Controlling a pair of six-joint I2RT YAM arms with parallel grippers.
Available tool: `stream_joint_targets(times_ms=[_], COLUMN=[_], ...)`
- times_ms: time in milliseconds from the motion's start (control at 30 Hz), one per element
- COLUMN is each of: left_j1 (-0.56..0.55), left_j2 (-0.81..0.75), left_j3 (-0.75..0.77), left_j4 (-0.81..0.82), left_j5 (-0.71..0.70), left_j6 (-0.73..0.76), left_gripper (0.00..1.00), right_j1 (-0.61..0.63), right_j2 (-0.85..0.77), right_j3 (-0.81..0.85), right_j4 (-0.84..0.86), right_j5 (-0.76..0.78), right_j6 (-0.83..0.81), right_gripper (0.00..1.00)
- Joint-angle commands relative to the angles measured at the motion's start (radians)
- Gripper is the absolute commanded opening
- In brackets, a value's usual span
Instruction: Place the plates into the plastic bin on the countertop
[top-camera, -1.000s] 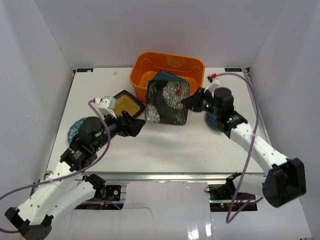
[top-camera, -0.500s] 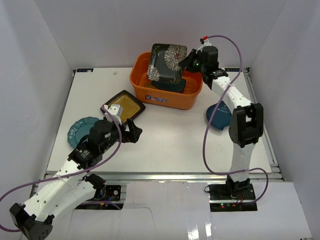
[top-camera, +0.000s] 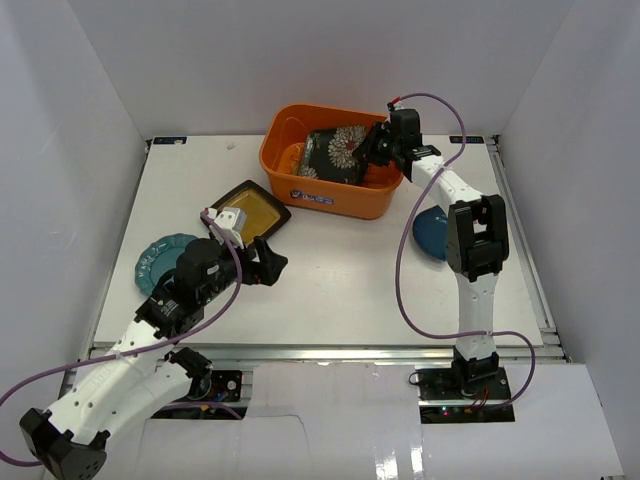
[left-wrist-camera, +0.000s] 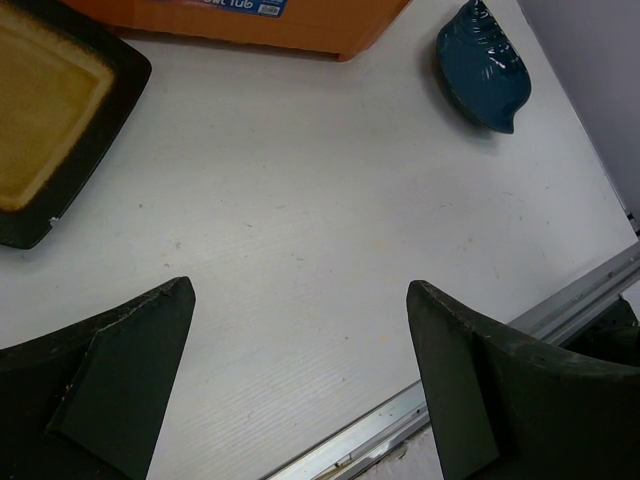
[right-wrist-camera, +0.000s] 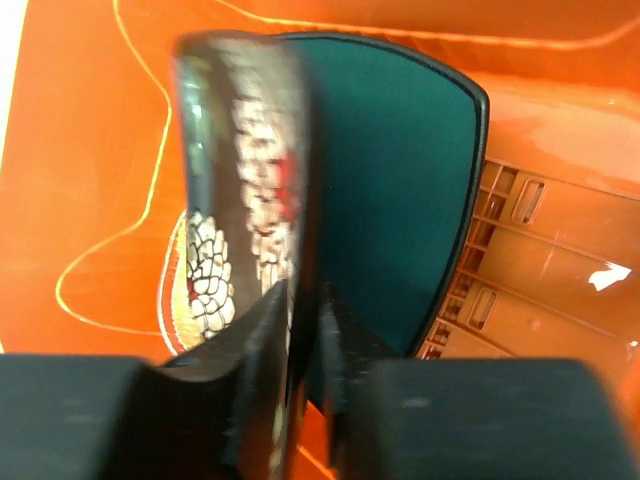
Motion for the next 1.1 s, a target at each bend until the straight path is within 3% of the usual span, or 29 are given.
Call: stream_joint_targets(times_ms=[0, 233, 400, 433, 467, 600, 700, 733, 800, 833, 900, 933, 1000, 1067], left_j1=[0.007, 0.005, 0.007, 0.007, 0.005, -0.010, -0.091, -0.117, -0.195, -0.214, -0.252, -0.260, -0.274, -0.275], left_j2=[0.005, 0.044, 0.108, 0.126, 0.149, 0.297, 0.407, 0.459, 0.507, 0.540, 0.553, 0.539, 0.507, 0.431], left_j3=[-0.002, 0.017, -0.017, -0.017, -0.041, -0.081, -0.071, -0.058, -0.009, 0.006, 0.038, 0.040, 0.035, 0.029], left_j4=[0.026, 0.045, 0.150, 0.150, 0.199, 0.325, 0.419, 0.440, 0.446, 0.450, 0.451, 0.451, 0.450, 0.428], left_j5=[0.073, 0.127, 0.197, 0.208, 0.219, 0.251, 0.190, 0.167, 0.124, 0.115, 0.096, 0.089, 0.073, 0.063], left_j6=[-0.026, -0.101, -0.190, -0.205, -0.220, -0.308, -0.357, -0.365, -0.366, -0.362, -0.343, -0.333, -0.282, -0.227], left_gripper=[0.98, 0.98, 0.98, 0.98, 0.97, 0.96, 0.94, 0.94, 0.94, 0.93, 0.93, 0.93, 0.93, 0.95], right_j1=[-0.003, 0.006, 0.034, 0.038, 0.044, 0.069, 0.069, 0.069, 0.057, 0.046, -0.032, -0.067, -0.201, -0.335], right_j2=[-0.034, -0.054, -0.108, -0.116, -0.134, -0.194, -0.328, -0.428, -0.538, -0.653, -0.766, -0.874, -0.979, -1.106], right_j3=[0.041, 0.038, 0.067, 0.080, 0.090, 0.140, 0.014, -0.044, -0.251, -0.329, -0.578, -0.663, -0.905, -1.038], right_j4=[0.063, -0.018, -0.070, -0.075, -0.078, -0.116, -0.069, -0.020, 0.026, 0.048, 0.120, 0.150, 0.212, 0.236], right_j5=[-0.019, 0.030, 0.128, 0.151, 0.176, 0.208, 0.245, 0.263, 0.340, 0.369, 0.401, 0.386, 0.372, 0.375], right_j6=[-0.020, -0.090, -0.170, -0.181, -0.199, -0.247, -0.261, -0.264, -0.262, -0.253, -0.212, -0.145, -0.080, -0.017], right_gripper=[0.30, 0.66, 0.98, 0.99, 0.94, 0.90, 0.94, 0.99, 0.90, 0.78, 0.63, 0.48, 0.46, 0.52])
